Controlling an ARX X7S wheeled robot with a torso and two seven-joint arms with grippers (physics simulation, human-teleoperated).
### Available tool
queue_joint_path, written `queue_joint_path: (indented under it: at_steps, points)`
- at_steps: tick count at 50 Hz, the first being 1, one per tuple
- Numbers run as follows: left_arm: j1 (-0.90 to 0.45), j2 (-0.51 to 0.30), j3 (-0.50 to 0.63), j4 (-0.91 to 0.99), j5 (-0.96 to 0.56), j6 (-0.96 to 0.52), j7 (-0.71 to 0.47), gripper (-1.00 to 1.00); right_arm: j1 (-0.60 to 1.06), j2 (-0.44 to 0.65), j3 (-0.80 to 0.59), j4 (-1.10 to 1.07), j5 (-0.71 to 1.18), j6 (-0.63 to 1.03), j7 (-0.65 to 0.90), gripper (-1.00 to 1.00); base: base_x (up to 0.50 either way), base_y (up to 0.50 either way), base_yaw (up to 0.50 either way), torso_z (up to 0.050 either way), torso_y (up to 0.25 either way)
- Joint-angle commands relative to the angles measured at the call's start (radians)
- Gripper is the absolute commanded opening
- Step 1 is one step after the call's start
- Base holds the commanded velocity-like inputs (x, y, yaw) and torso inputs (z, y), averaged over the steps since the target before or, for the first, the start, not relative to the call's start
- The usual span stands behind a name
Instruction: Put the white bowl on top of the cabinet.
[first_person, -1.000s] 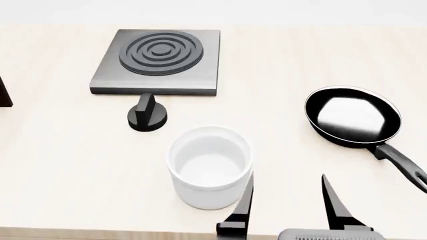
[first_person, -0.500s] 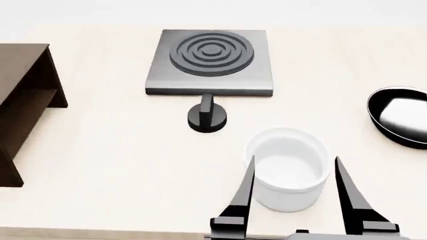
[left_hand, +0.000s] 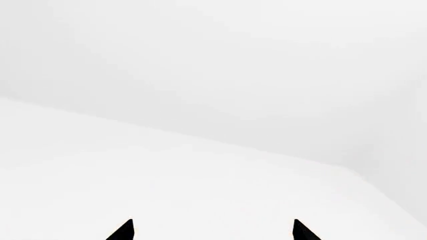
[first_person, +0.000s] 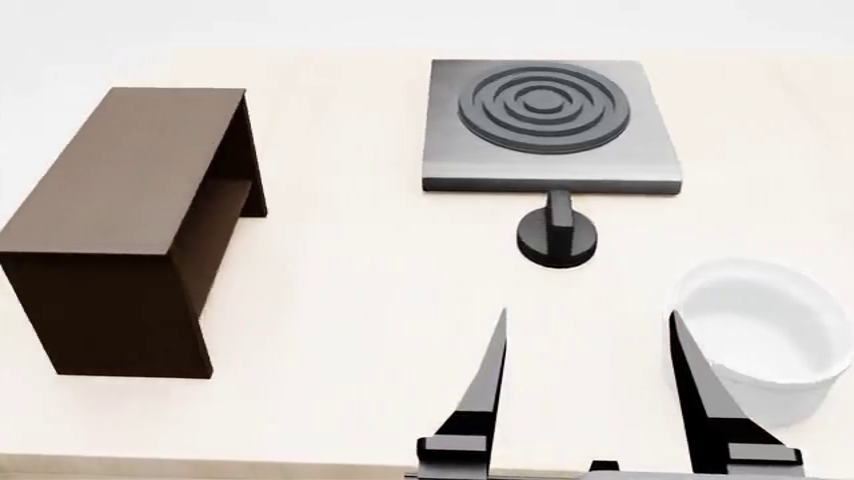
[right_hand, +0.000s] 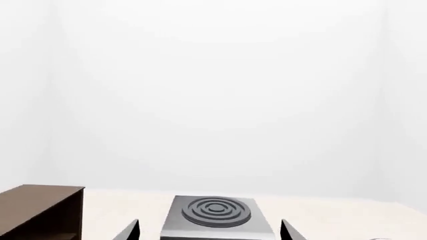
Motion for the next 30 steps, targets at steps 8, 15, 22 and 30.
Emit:
queue_joint_path:
  at_steps: [8, 15, 22, 30]
  points:
    - [0.003, -0.009, 0.011, -0.009, -0.009, 0.014, -0.006, 1.0, 0.005, -0.001, 0.005, 0.009, 0.018, 0.004, 0.014, 1.0, 0.0, 0.37, 0.0, 0.0, 0.0]
    - [0.006, -0.011, 0.015, -0.01, -0.018, 0.02, -0.005, 1.0, 0.013, 0.0, 0.001, -0.003, 0.02, 0.03, 0.024, 1.0, 0.0, 0.0, 0.0, 0.0, 0.0]
    - [0.006, -0.015, 0.02, -0.011, -0.018, 0.021, -0.01, 1.0, 0.013, 0.004, 0.005, -0.002, 0.029, 0.028, 0.025, 1.0, 0.27, 0.0, 0.0, 0.0, 0.0]
    - [0.007, -0.018, 0.024, -0.011, -0.018, 0.024, -0.015, 1.0, 0.014, 0.009, -0.001, -0.007, 0.03, 0.027, 0.03, 1.0, 0.5, 0.0, 0.0, 0.0, 0.0]
